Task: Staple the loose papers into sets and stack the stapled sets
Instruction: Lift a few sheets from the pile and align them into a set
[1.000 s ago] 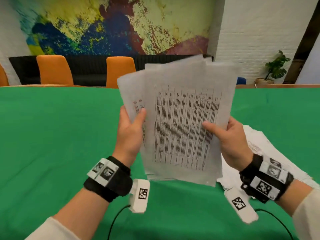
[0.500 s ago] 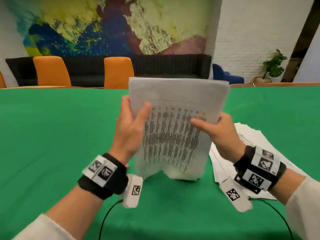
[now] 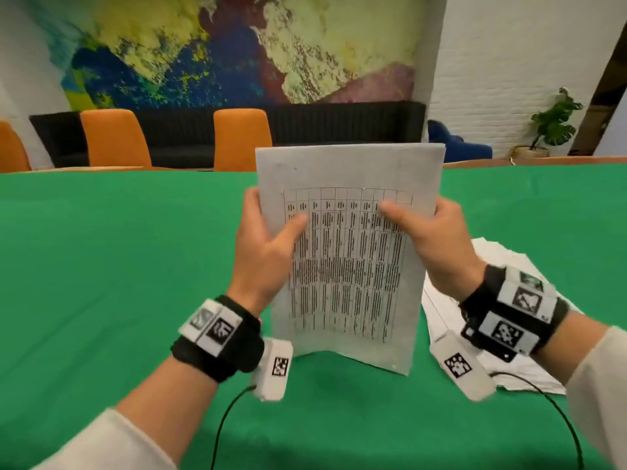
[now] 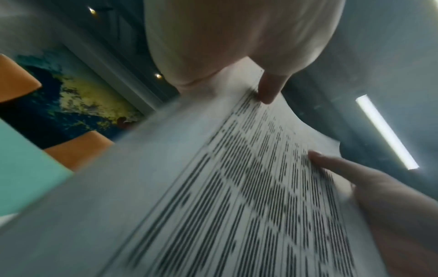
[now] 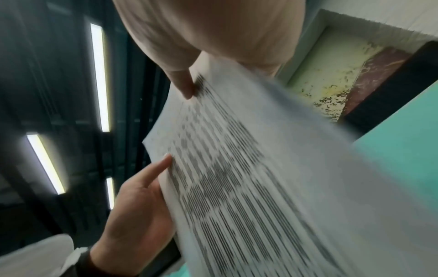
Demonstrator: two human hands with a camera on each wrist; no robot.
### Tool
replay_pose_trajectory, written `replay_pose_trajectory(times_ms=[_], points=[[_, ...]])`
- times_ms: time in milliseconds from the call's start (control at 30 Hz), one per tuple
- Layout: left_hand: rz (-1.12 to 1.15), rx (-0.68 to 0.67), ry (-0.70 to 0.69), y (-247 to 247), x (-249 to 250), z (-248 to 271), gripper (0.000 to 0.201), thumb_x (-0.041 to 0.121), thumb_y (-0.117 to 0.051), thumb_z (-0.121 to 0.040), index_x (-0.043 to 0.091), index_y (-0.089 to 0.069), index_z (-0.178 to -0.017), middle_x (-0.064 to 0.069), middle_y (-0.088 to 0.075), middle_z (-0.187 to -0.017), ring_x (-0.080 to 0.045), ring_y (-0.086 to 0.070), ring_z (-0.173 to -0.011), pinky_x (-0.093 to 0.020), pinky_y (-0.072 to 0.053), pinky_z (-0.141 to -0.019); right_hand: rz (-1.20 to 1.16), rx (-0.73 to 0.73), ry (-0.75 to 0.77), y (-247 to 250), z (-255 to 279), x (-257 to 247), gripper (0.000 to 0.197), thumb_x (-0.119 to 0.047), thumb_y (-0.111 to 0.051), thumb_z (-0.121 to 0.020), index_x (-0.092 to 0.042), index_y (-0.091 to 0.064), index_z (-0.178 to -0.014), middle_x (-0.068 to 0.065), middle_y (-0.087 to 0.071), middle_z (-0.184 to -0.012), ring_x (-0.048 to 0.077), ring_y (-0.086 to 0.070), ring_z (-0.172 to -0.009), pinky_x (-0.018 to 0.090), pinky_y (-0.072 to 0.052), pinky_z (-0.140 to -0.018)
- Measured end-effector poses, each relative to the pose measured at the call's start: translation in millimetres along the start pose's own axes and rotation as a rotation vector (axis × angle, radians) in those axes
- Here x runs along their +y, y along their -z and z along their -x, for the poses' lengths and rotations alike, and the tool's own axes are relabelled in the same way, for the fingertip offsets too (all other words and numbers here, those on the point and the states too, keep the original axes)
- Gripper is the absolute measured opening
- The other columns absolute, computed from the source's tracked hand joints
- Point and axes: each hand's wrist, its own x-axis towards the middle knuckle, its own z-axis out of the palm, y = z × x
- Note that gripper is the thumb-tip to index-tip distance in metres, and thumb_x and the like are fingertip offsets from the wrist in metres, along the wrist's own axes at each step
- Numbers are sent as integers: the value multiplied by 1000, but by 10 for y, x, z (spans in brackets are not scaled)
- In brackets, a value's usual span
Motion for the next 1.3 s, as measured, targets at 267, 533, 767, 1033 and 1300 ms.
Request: replay_pose_trajectory(times_ms=[267, 533, 767, 1033, 1300], points=[[39, 90, -125, -68, 338, -324, 35, 7, -70, -94, 19, -48, -119, -2, -69, -113, -15, -71, -101, -35, -61, -86, -46, 13, 106, -107, -213, -326, 24, -14, -70, -98, -7, -70, -121, 11, -78, -114, 28, -77, -102, 48, -63, -87], [81, 107, 55, -39, -96, 19, 36, 7, -72, -93, 8, -52, -122, -13, -75, -113, -28, -76, -100, -52, -63, -87, 16, -26, -47, -34, 1, 45, 22, -18, -75, -91, -14, -73, -112, 8, -79, -109, 28, -77, -101, 56, -60, -93], [100, 80, -57, -44, 284, -417, 30, 9, -69, -95, 6, -61, -123, -8, -75, -115, -23, -75, -104, -43, -62, -88, -63, 22, 101, -81, -249, -333, 23, -12, -70, -98, -7, -70, -120, 12, -77, -116, 29, -75, -106, 51, -61, -92], [34, 13, 113, 22, -159, -40, 29, 12, -67, -91, 14, -65, -120, -4, -77, -115, -23, -74, -105, -54, -60, -93, -33, -43, -137, -57, -59, 70, 27, -10, -74, -91, -10, -73, -118, 9, -78, -114, 29, -75, -107, 57, -56, -100], [63, 91, 19, 6, 83, -318, 28, 12, -64, -86, 15, -63, -114, -2, -77, -110, -23, -74, -103, -49, -61, -91, -65, -74, -48, -68, -279, -216, 29, -7, -71, -95, -7, -69, -123, 11, -77, -116, 30, -75, -108, 51, -60, -94]])
